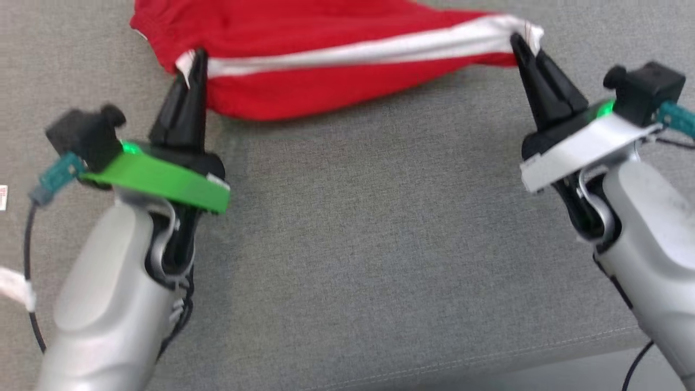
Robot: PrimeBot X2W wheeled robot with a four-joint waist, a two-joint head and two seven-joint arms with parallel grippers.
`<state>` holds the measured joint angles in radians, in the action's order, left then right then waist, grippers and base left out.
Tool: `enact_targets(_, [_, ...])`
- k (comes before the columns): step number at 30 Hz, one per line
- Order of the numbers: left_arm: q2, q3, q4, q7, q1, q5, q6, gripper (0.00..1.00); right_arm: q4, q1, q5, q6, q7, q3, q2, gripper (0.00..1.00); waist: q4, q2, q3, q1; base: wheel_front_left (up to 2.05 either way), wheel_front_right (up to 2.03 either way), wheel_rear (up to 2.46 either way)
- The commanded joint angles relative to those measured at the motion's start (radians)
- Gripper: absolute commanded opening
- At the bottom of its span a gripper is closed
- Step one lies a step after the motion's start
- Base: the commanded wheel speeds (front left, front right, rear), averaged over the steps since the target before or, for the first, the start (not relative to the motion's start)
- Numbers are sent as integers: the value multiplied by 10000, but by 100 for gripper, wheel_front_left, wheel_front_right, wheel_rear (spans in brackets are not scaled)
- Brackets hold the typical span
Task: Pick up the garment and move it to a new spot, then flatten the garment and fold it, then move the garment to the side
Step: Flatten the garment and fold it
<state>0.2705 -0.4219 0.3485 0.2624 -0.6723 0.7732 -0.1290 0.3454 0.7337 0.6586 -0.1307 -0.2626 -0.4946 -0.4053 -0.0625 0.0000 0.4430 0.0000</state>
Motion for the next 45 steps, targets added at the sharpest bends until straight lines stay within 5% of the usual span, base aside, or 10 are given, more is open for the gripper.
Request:
enact_targets(1, [-56, 250, -247, 29, 662, -287, -21, 0, -248, -669, -17, -2, -29, 156, -60, 0, 150, 0, -566, 0, 0, 0, 0])
enact_targets(13, [-809, 399, -1528, 29, 4838, -1401, -27, 0, -1699, -5359, -370, -2, -30, 1198, 146, 0, 355, 0, -1640, 0, 0, 0, 0])
enact_targets(23, [-581, 499, -2065, 31, 6254, -1892, -28, 0, -2862, -7618, -665, -2, 152, 1619, 405, 0, 388, 0, -1953, 0, 0, 0, 0])
enact_targets(36, [-803, 456, -2061, 31, 6202, -1902, -29, 0, -3192, -7705, -934, -3, 471, 1871, 604, 0, 592, 0, -2239, 0, 0, 0, 0])
enact_targets(45, [-39, -205, -1733, 13, 3685, -1825, -29, 0, -3010, -5129, -1366, -3, 444, 1327, 211, 0, 476, 0, -1775, 0, 0, 0, 0])
